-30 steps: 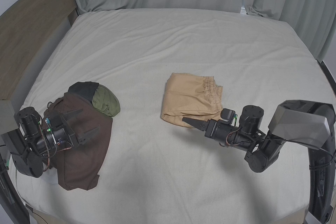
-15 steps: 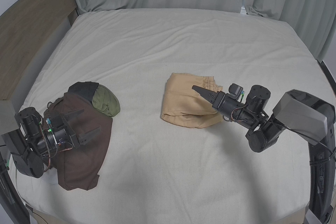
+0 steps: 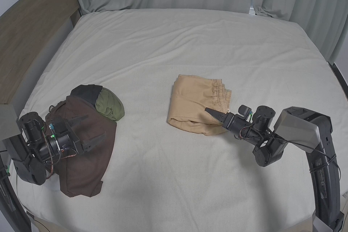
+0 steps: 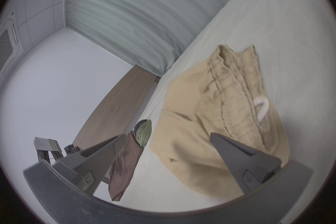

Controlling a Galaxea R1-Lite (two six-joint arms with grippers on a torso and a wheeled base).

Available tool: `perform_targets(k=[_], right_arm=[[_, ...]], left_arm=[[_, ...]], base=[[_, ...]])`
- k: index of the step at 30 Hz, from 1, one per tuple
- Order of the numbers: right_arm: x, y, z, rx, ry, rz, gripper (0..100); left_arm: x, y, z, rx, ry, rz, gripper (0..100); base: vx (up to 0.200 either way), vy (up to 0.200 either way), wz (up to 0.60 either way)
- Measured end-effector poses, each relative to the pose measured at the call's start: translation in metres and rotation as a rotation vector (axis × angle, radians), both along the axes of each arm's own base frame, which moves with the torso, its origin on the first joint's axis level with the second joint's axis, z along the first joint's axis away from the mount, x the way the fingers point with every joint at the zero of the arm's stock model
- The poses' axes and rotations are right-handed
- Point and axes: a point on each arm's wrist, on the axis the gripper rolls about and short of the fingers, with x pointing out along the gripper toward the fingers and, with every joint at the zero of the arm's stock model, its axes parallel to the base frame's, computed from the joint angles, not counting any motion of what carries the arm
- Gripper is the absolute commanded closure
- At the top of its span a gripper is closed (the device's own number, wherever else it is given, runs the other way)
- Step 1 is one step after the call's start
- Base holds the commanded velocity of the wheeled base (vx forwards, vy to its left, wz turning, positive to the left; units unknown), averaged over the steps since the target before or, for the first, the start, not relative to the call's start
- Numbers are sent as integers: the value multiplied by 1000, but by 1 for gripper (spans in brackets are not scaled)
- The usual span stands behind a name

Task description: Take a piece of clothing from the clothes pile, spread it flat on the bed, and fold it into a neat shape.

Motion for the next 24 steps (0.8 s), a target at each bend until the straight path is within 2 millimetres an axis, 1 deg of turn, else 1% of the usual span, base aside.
perform_targets(k=[3,7,10,12,15,19,21,24], right_arm=[[-3,0,-9,-8,24,2,0],[-5,0,-12,-12,35,3,0],[-7,0,-9,-12,35,4,0],[-9,0,-2,-10,28,5,0],[-14,-1,15,-4,7,6,0],[-29,-4,54,0,-57,7,0],[-42,-8,76,-8,-93,7,0],[-66,-15,102,-37,-134,2,0]], left_arm=[[0,-1,0,0,1,-3,0],[0,-2,0,1,2,-8,0],[0,-3,0,1,1,-13,0],[0,-5,0,1,1,-19,0],[0,-8,1,-1,-2,-31,0],[-3,-17,4,-5,-4,-62,0],[-7,-24,5,-8,0,-83,0],[-15,-33,8,-13,8,-117,0]], base=[[0,0,0],[0,0,0],[0,0,0],[0,0,0],[0,0,0],[0,0,0],[0,0,0],[0,0,0]])
